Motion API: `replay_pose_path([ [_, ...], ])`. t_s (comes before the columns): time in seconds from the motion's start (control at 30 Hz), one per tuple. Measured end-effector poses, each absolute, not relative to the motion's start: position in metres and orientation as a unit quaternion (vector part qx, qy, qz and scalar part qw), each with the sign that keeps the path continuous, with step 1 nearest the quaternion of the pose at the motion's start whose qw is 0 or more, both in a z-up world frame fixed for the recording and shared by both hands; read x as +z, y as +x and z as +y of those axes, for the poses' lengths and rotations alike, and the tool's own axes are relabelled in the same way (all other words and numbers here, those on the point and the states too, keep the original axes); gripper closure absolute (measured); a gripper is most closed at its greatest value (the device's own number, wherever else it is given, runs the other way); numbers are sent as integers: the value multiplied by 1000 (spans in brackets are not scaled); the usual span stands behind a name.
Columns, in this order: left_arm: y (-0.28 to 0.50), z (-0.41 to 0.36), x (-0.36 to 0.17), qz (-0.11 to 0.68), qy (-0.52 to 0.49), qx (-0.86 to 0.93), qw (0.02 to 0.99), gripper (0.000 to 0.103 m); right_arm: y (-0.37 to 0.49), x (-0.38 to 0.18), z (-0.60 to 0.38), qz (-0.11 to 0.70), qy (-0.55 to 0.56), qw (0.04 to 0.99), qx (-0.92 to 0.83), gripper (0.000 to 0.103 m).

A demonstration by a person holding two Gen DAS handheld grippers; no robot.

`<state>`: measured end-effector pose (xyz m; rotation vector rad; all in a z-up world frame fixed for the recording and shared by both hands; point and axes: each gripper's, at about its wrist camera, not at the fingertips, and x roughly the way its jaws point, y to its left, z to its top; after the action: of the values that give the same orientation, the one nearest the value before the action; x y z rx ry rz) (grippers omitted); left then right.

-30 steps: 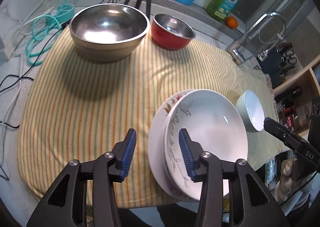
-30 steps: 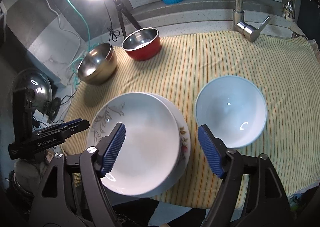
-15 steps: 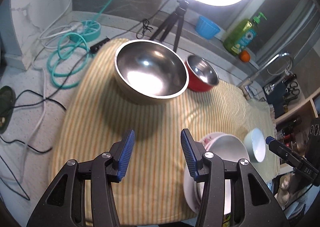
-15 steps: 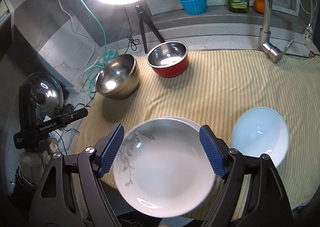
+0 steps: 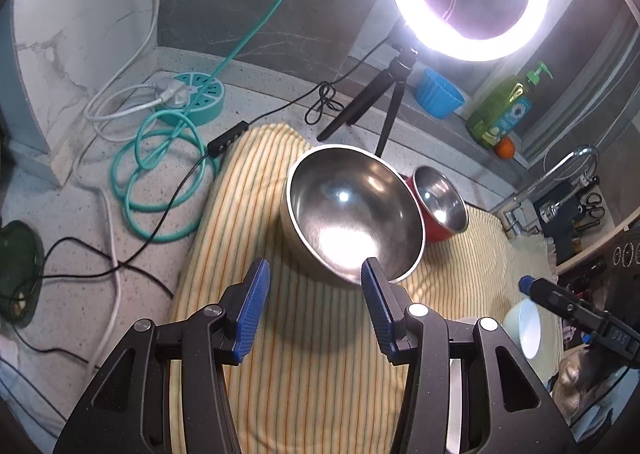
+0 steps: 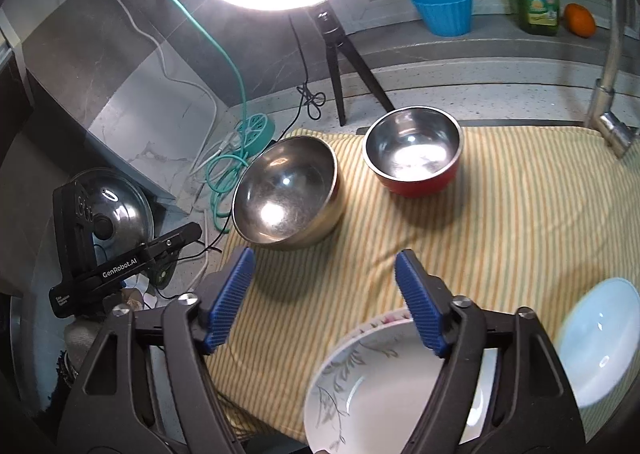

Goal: Organize plates and bowls
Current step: 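Move the left gripper to the rim of the large steel bowl and grasp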

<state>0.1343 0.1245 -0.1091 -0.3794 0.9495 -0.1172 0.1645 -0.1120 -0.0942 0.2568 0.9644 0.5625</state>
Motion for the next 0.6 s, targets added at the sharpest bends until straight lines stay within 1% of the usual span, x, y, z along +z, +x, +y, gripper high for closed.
replay_pose_path([
  [0.1, 146, 129, -114, 457, -191, -58, 867, 57, 179, -103, -103, 469, 132, 832, 265, 36],
  [0.2, 157, 132, -120, 459, -195, -57, 865, 57, 191, -110, -97, 480, 146, 824, 265, 46],
  [0.3, 167, 134, -125, 463, -204, -62, 861, 57, 205, -119, -92, 490, 153, 818, 261, 48],
  [0.37, 175, 135, -128, 465, -206, -63, 859, 57, 211, -124, -89, 496, 157, 813, 260, 52],
  [0.4, 177, 135, -129, 465, -207, -63, 859, 58, 215, -127, -87, 500, 157, 811, 259, 56],
  [0.5, 187, 136, -133, 469, -202, -62, 858, 59, 223, -133, -82, 505, 153, 810, 256, 57],
  [0.6, 193, 138, -138, 474, -204, -62, 855, 59, 230, -137, -77, 510, 148, 808, 256, 60],
])
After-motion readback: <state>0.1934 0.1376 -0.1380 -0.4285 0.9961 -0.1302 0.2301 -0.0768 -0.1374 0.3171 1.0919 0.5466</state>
